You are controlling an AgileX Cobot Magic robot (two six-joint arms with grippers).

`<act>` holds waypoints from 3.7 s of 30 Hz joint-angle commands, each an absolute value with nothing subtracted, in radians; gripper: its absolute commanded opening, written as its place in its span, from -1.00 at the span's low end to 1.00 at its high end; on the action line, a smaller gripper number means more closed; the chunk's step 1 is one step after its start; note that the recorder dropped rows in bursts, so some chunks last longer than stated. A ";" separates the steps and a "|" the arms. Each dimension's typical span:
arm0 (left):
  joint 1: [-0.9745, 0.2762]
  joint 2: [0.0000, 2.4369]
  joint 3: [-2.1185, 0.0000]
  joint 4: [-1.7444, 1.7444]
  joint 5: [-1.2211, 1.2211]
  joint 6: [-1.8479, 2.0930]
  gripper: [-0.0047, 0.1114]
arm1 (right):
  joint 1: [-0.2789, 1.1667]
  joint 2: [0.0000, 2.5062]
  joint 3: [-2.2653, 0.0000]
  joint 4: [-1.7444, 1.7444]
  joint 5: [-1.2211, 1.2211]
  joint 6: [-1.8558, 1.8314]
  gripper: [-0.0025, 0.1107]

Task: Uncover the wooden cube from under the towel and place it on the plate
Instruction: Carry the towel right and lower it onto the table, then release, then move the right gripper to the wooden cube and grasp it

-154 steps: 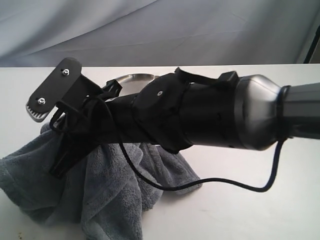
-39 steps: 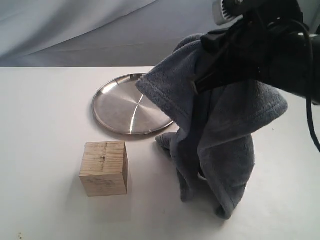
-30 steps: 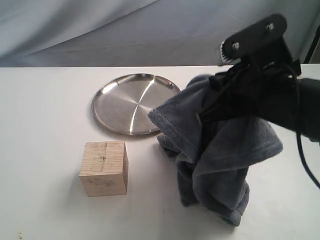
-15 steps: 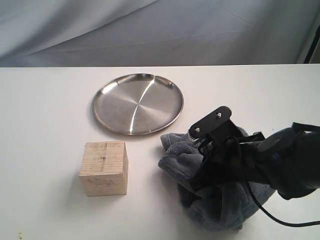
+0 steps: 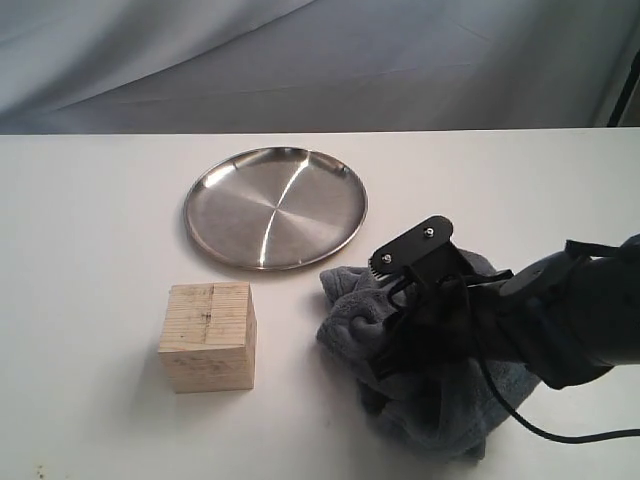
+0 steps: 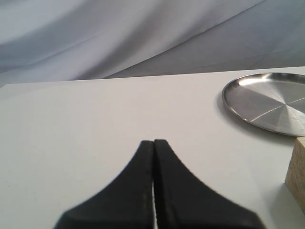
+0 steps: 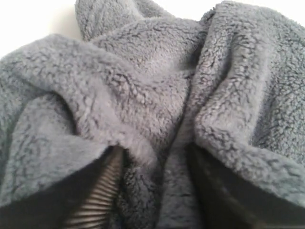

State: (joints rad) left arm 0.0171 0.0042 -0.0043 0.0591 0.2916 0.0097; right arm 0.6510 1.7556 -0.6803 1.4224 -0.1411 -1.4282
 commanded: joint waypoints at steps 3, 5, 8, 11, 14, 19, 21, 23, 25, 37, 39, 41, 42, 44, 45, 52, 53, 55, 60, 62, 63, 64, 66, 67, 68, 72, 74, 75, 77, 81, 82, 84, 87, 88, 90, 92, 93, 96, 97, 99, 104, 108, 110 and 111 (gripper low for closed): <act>0.011 0.000 0.000 0.063 0.283 0.010 -0.92 | 0.650 1.751 -0.688 1.378 -0.092 -1.435 0.79; 0.011 0.000 0.000 0.063 0.283 0.007 -0.92 | 0.650 1.722 -0.688 1.367 -0.081 -1.435 0.80; 0.011 0.000 0.000 0.063 0.283 0.007 -0.92 | 0.650 1.657 -0.688 1.367 -0.057 -1.435 0.76; 0.011 0.000 0.000 0.063 0.283 0.007 -0.92 | 0.650 1.579 -0.688 1.371 -0.015 -1.435 0.74; 0.011 0.000 0.000 0.063 0.283 0.007 -0.92 | 0.650 1.503 -0.688 1.371 0.047 -1.435 0.73; 0.011 0.000 0.000 0.063 0.283 0.011 -0.92 | 0.650 1.425 -0.688 1.371 0.102 -1.435 0.73; 0.011 0.000 0.000 0.063 0.283 0.011 -0.92 | 0.650 1.423 -0.688 1.371 0.132 -1.445 0.73; 0.011 0.000 0.000 0.063 0.283 0.011 -0.92 | 0.650 1.427 -0.688 1.371 0.192 -1.502 0.73; 0.011 0.000 0.000 0.063 0.283 0.011 -0.92 | 0.652 1.427 -0.688 1.371 0.253 -1.570 0.73; 0.011 0.000 0.000 0.063 0.283 0.008 -0.92 | 0.712 1.427 -0.688 1.586 0.173 -1.791 0.73; 0.011 0.000 0.000 0.063 0.283 0.008 -0.92 | 0.712 1.427 -0.701 1.584 0.181 -1.812 0.73; 0.011 0.000 0.000 0.063 0.283 0.010 -0.92 | 0.712 1.427 -0.721 1.584 0.181 -1.849 0.65; 0.011 0.000 0.000 0.063 0.283 0.010 -0.92 | 0.712 1.427 -0.734 1.584 0.181 -1.874 0.58; 0.011 0.000 0.000 0.063 0.283 0.010 -0.92 | 0.712 1.427 -0.762 1.576 0.181 -1.936 0.30; 0.011 0.000 0.000 0.063 0.283 0.010 -0.92 | 0.712 1.427 -0.774 1.576 0.181 -1.960 0.15; 0.011 0.000 0.000 0.063 0.283 0.008 -0.92 | 0.712 1.485 -0.913 1.576 0.310 -1.967 -0.96; 0.011 0.000 0.000 0.063 0.283 0.008 -0.92 | 0.712 1.507 -0.929 1.566 0.329 -1.967 -0.96; 0.011 0.000 0.000 0.063 0.283 0.008 -0.92 | 0.712 1.600 -0.992 1.495 0.434 -1.967 -0.96; 0.011 0.000 0.000 0.063 0.283 0.010 -0.92 | 0.710 1.807 -1.182 1.207 0.662 -1.737 -0.96; 0.011 0.000 0.000 0.063 0.283 0.010 -0.92 | 0.708 1.857 -1.242 1.034 0.672 -1.551 -0.96; 0.011 0.000 0.000 0.063 0.283 0.010 -0.92 | 0.708 1.874 -1.263 0.957 0.682 -1.487 -0.96; 0.011 0.000 0.000 0.063 0.283 0.010 -0.92 | 0.708 1.886 -1.278 0.899 0.695 -1.448 -0.96; 0.011 0.000 0.000 0.063 0.283 0.010 -0.92 | 0.708 1.911 -1.306 0.778 0.723 -1.397 -0.96; 0.011 0.000 0.000 0.063 0.283 0.010 -0.92 | 0.708 1.916 -1.313 0.745 0.726 -1.385 -0.96; 0.011 0.000 0.000 0.063 0.283 0.010 -0.92 | 0.708 1.923 -1.316 0.719 0.721 -1.366 -0.96; 0.011 0.000 0.000 0.063 0.283 0.008 -0.92 | 0.708 1.928 -1.316 0.709 0.628 -1.359 -0.96; 0.011 0.000 0.000 0.063 0.283 0.008 -0.92 | 0.708 1.928 -1.316 0.718 0.564 -1.359 -0.96; 0.011 0.000 0.000 0.063 0.283 0.008 -0.92 | 0.708 1.928 -1.316 0.718 0.564 -1.359 -0.96; 0.011 0.000 0.000 0.063 0.283 0.008 -0.92 | 0.708 1.928 -1.316 0.714 0.561 -1.359 -0.96; 0.011 0.000 0.000 0.063 0.283 0.008 -0.92 | 0.708 1.928 -1.316 0.717 0.562 -1.359 -0.96; 0.011 0.000 0.000 0.063 0.283 0.008 -0.92 | 0.708 1.928 -1.316 0.717 0.562 -1.359 -0.96; 0.011 0.000 0.000 0.063 0.283 0.008 -0.92 | 0.708 1.928 -1.316 0.717 0.564 -1.361 -0.81; 0.011 0.000 0.000 0.063 0.283 0.008 -0.92 | 0.708 1.928 -1.316 0.717 0.560 -1.361 -0.15; 0.011 0.000 0.000 0.063 0.283 0.008 -0.92 | 0.708 1.928 -1.316 0.717 0.558 -1.361 0.39; 0.011 0.000 0.000 0.063 0.283 0.008 -0.92 | 0.708 1.928 -1.316 0.717 0.550 -1.341 0.90; 0.011 0.000 0.000 0.063 0.283 0.008 -0.92 | 0.708 1.928 -1.316 0.717 0.550 -1.337 0.90; 0.011 0.000 0.000 0.063 0.283 0.008 -0.92 | 0.708 1.928 -1.316 0.721 0.541 -1.335 0.90; 0.011 0.000 0.000 0.063 0.283 0.008 -0.92 | 0.708 1.928 -1.316 0.775 0.527 -1.301 0.90; 0.011 0.000 0.000 0.063 0.283 0.008 -0.92 | 0.708 1.928 -1.316 0.782 0.527 -1.301 0.90; 0.011 0.000 0.000 0.063 0.283 0.008 -0.92 | 0.708 1.928 -1.316 0.812 0.527 -1.301 0.90; 0.011 0.000 0.000 0.063 0.283 0.008 -0.92 | 0.708 1.940 -1.316 0.811 0.562 -1.372 0.90; 0.011 0.000 0.000 0.063 0.283 0.008 -0.92 | 0.708 1.987 -1.316 0.813 0.557 -1.455 0.90; 0.011 0.000 0.000 0.063 0.283 0.008 -0.92 | 0.708 2.008 -1.316 0.815 0.535 -1.468 0.90; 0.011 0.000 0.000 0.063 0.283 0.008 -0.92 | 0.708 2.017 -1.316 0.815 0.522 -1.471 0.90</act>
State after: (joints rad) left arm 0.0171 0.0042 -0.0043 0.0591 0.2916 0.0097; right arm 0.7077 1.9950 -1.3103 0.8059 0.5496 -1.4413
